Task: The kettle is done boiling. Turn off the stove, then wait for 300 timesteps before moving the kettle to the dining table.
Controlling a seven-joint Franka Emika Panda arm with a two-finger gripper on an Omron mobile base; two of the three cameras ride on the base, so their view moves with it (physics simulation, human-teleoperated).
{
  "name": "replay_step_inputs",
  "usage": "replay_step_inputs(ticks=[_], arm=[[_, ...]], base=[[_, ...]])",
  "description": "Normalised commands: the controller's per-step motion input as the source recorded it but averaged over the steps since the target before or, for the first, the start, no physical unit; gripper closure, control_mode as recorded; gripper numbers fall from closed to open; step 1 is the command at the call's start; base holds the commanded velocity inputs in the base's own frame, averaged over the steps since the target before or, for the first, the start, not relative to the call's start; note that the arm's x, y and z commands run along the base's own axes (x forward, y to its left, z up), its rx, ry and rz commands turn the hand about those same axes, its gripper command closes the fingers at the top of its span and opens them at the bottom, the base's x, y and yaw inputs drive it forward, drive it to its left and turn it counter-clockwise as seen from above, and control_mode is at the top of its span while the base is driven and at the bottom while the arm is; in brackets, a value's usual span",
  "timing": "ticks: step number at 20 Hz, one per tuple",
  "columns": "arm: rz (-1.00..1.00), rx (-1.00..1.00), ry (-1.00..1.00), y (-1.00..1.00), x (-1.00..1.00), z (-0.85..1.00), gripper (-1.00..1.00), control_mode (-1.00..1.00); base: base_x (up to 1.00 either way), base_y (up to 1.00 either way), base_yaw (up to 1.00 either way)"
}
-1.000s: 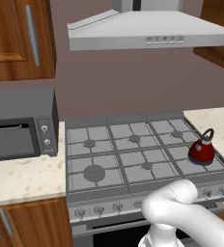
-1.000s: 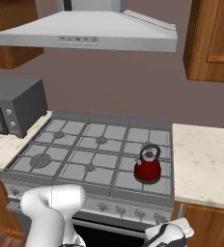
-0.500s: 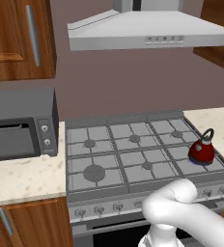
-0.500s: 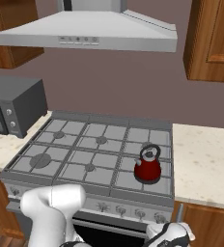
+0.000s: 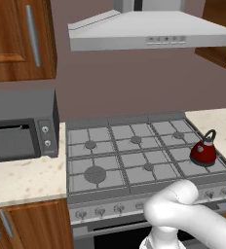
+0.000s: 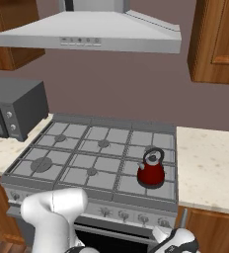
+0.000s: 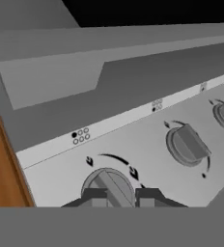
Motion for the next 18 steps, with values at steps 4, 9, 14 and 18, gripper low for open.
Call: replay_step_inputs(ticks=[4, 9, 14, 18], arm=[[-0.03, 0.23, 0.14, -0.06, 0.00, 0.00, 1.00, -1.00], [0.00, 0.12, 0.12, 0.00, 0.00, 0.00, 1.00, -1.00], [0.00, 0.02, 0.09, 0.01, 0.02, -0.02, -1.00, -1.00], [0.00, 0.00, 0.00, -0.02, -0.10, 0.00, -1.00, -1.00]], base=[[0.00, 0.00, 0.00], [0.00, 0.00, 0.00], [0.00, 0.00, 0.00], [0.00, 0.00, 0.00]])
